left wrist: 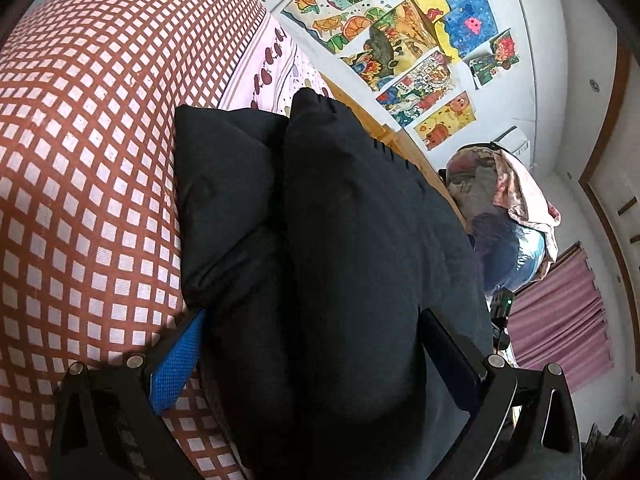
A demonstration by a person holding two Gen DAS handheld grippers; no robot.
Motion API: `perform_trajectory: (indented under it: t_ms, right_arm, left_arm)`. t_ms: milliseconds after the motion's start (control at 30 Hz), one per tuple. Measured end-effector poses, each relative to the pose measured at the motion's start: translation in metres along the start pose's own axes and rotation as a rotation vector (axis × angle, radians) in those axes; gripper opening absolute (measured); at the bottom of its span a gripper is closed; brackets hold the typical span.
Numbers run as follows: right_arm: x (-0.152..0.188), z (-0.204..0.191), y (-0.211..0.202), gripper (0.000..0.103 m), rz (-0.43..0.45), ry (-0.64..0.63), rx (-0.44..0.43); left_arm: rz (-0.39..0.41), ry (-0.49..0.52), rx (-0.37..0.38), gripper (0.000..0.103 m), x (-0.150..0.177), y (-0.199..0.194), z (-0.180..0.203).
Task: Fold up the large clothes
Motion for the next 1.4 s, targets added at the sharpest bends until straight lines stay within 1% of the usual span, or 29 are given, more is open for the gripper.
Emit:
perform_trajectory:
  t_ms: [133,233,367,467,600,700,833,1033,1200,1400]
  right_arm:
    - [0.004,-0.008,0.01,0.102,-0.002,-0.025,-0.067]
    - [0.007,-0.016,0.016,0.102,-0.011,-0.062,-0.136]
    - [0.008,-0.019,0.02,0.102,-0.011,-0.069,-0.144]
    - [0.007,-0.018,0.025,0.102,-0.03,-0.051,-0.131]
    - [0.005,-0.019,0.032,0.102,-0.048,-0.038,-0.119]
    - [0.005,-0.019,0.036,0.102,-0.05,-0.037,-0.146]
    - [0.008,-0.02,0.037,0.102,-0.039,-0.061,-0.242]
    - [0.009,-0.026,0.035,0.102,-0.041,-0.084,-0.295]
    - [0.008,-0.016,0.041,0.102,-0.057,-0.047,-0.297]
    - [0.008,-0.019,0.042,0.102,-0.049,-0.051,-0.29]
  left_arm:
    - [-0.004,0.016,0.008,0.103,0.003,0.001,0.0]
    - [-0.01,0.03,0.016,0.103,0.004,0.002,0.001]
    - [-0.023,0.063,0.031,0.103,0.007,0.005,0.003]
    - [-0.028,0.057,0.036,0.103,0.006,0.007,0.003]
    - [-0.051,0.05,0.012,0.103,0.005,0.011,0.003]
    - [-0.055,0.065,0.001,0.103,0.007,0.012,0.005]
    - [-0.054,0.084,0.013,0.103,0.009,0.013,0.01]
    - [-0.051,0.111,0.042,0.103,0.011,0.013,0.015]
    - [-0.052,0.122,0.026,0.103,0.011,0.018,0.022]
    - [-0.052,0.124,0.023,0.103,0.011,0.019,0.025]
Point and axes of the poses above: each gripper's, at about its wrist camera, not at the fingertips, and y roughly the way its jaws point, z to its right, x to its underside, the point moved 5 cm from there along y, roughly the way its jaws point, and after that the axes turned 13 degrees about -z, right-handed, at the moved point
